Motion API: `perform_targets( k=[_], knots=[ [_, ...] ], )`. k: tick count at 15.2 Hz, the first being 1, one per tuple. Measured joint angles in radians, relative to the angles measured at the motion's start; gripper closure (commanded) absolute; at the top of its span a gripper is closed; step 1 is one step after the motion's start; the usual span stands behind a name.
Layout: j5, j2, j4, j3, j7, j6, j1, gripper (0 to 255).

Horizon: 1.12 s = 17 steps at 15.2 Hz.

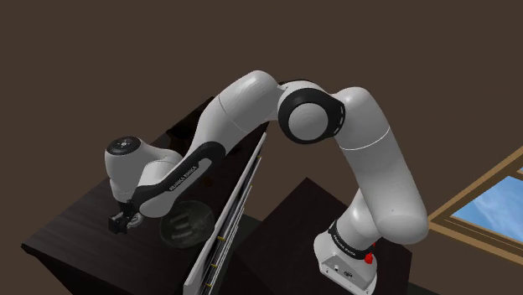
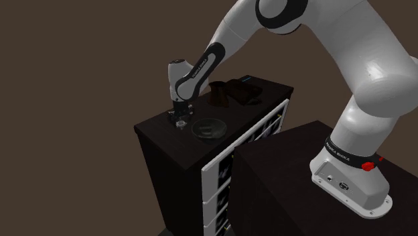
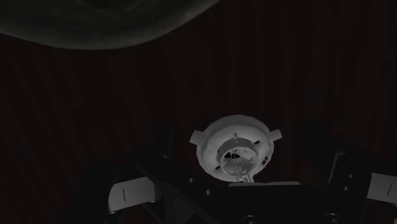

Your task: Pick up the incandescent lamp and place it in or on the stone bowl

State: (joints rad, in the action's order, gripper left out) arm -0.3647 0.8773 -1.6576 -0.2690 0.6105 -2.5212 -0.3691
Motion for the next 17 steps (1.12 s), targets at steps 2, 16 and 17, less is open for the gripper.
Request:
perform_targets(
  k=[2,16,17],
  knots=[
    [0.000,0.001,0.000,0.000,0.000,-0.001,0.000,0],
    [0.001,-0.005,-0.004,-0.001,0.000,0.001,0.001,255],
    [0.002,-0.013,-0.007,-0.003,-0.002,0.005,0.003,255]
  ],
)
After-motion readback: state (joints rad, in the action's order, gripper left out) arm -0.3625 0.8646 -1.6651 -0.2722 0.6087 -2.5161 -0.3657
